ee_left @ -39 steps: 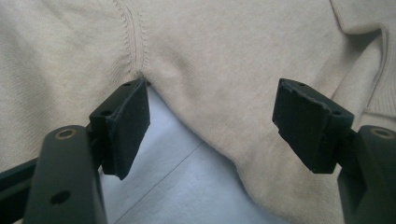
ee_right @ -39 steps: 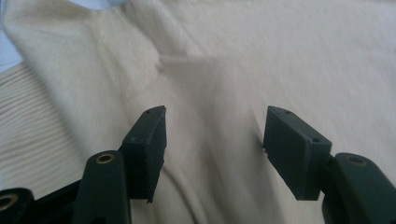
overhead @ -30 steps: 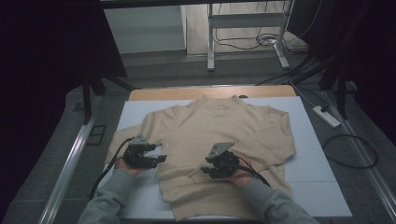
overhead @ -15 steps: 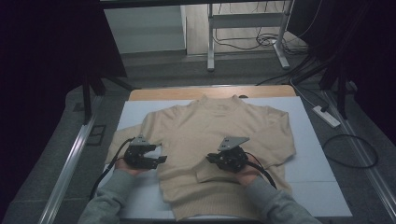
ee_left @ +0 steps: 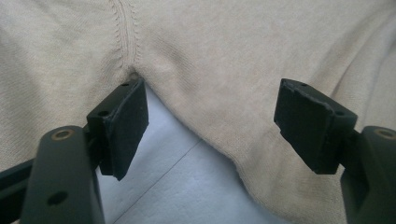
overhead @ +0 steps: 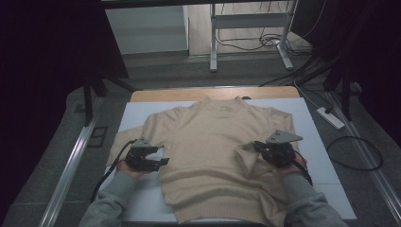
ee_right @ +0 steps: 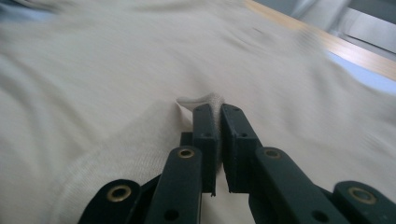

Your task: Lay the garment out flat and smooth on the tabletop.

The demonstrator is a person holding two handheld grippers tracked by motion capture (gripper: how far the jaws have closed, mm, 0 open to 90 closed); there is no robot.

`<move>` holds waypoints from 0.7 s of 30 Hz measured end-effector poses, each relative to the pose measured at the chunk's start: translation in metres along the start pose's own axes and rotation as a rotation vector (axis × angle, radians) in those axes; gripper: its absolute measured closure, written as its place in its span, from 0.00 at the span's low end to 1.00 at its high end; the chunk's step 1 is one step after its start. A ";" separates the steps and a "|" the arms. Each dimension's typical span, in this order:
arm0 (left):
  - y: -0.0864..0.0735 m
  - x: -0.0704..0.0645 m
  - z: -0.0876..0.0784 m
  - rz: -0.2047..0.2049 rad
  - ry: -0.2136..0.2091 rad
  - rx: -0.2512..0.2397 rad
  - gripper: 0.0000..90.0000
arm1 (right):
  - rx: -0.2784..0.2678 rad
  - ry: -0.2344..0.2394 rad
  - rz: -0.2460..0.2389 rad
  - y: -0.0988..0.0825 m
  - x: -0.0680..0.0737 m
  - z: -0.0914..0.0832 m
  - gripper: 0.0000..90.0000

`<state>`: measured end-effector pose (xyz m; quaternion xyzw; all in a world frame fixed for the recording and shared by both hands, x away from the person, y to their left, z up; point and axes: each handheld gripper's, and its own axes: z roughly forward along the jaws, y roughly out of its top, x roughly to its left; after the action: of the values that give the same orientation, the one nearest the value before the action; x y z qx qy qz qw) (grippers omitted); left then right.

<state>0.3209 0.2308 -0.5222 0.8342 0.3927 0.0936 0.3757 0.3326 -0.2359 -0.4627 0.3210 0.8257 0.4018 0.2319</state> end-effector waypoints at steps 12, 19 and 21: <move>0.000 0.001 0.002 0.003 0.001 0.008 0.28 | 0.075 -0.222 0.114 -0.070 -0.046 -0.061 0.93; 0.000 0.003 0.003 -0.007 -0.004 0.003 0.28 | 0.142 -0.350 0.235 -0.115 -0.062 -0.107 0.92; 0.000 0.003 0.003 -0.008 -0.005 0.001 0.28 | 0.185 -0.368 0.241 -0.118 -0.061 -0.109 0.87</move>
<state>0.3246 0.2319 -0.5243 0.8329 0.3952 0.0897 0.3768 0.2639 -0.3915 -0.4892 0.5047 0.7586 0.2841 0.2985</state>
